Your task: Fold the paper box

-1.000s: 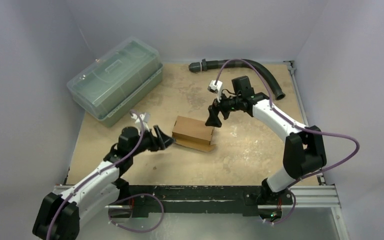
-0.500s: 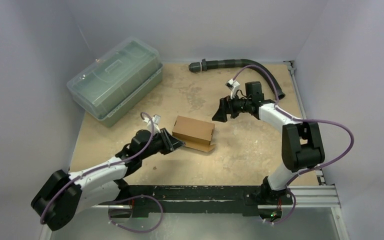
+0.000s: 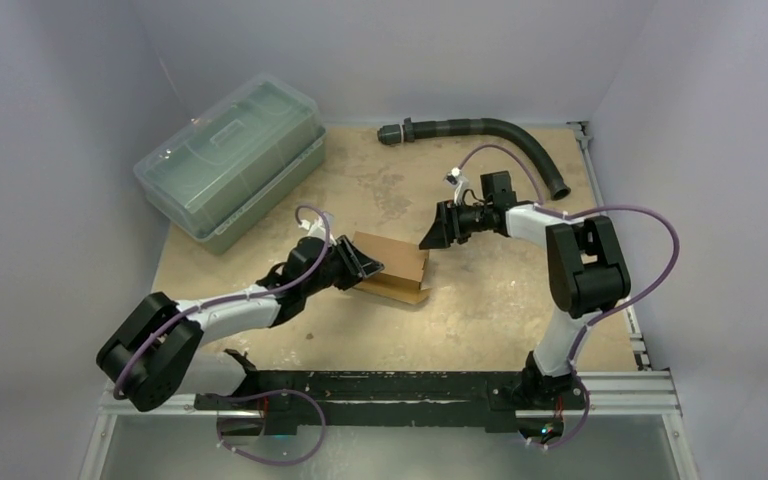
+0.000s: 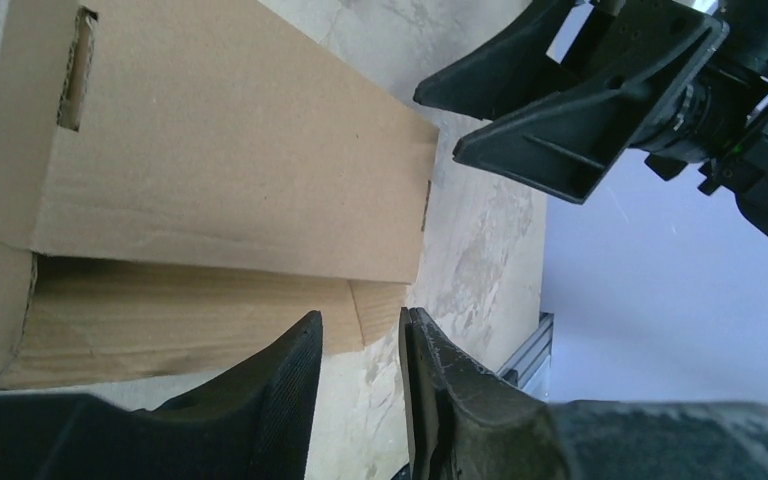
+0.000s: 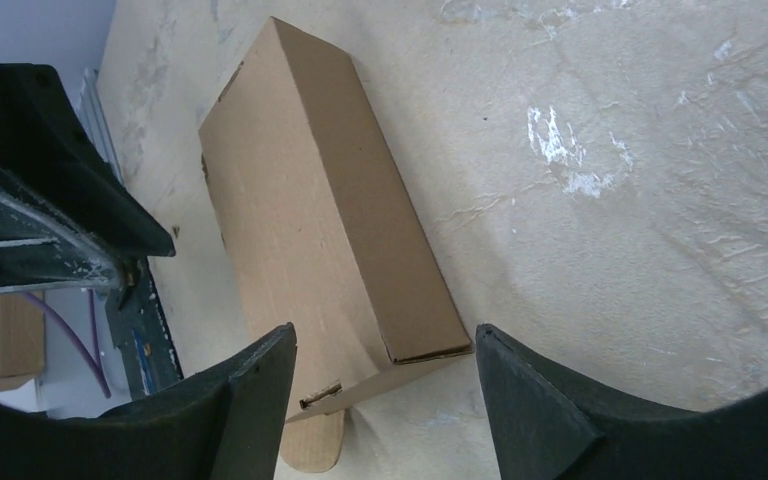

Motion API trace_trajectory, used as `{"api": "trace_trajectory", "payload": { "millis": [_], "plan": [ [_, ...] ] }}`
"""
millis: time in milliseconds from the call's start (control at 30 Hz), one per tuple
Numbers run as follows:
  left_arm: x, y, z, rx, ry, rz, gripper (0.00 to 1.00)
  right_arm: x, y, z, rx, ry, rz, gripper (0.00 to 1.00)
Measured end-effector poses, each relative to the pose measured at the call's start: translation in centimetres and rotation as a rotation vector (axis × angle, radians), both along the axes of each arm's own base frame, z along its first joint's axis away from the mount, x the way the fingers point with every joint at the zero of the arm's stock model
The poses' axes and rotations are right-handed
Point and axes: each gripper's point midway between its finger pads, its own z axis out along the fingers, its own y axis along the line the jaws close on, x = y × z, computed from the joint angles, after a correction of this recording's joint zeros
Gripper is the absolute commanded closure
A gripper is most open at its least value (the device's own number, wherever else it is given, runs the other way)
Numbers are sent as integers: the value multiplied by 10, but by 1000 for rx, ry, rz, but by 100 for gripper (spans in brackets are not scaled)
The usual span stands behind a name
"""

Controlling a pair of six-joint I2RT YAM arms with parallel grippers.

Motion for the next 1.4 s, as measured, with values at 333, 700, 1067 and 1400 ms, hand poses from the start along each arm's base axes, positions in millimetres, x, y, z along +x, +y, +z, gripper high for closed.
{"api": "trace_trajectory", "payload": {
  "millis": [333, 700, 1067, 1400],
  "plan": [
    [15, -4, -17, 80, 71, 34, 64, -3, 4, 0, 29, 27, 26, 41],
    [21, -1, -25, 135, 129, 74, 63, -10, 3, -10, 19, 79, 35, 57],
    [47, -1, -26, 215, 141, 117, 65, -12, -1, -10, 5, 76, 53, 63],
    [94, 26, -27, 329, 119, 127, 65, -27, 4, -16, 8, 119, 124, 49]
  ]
}}
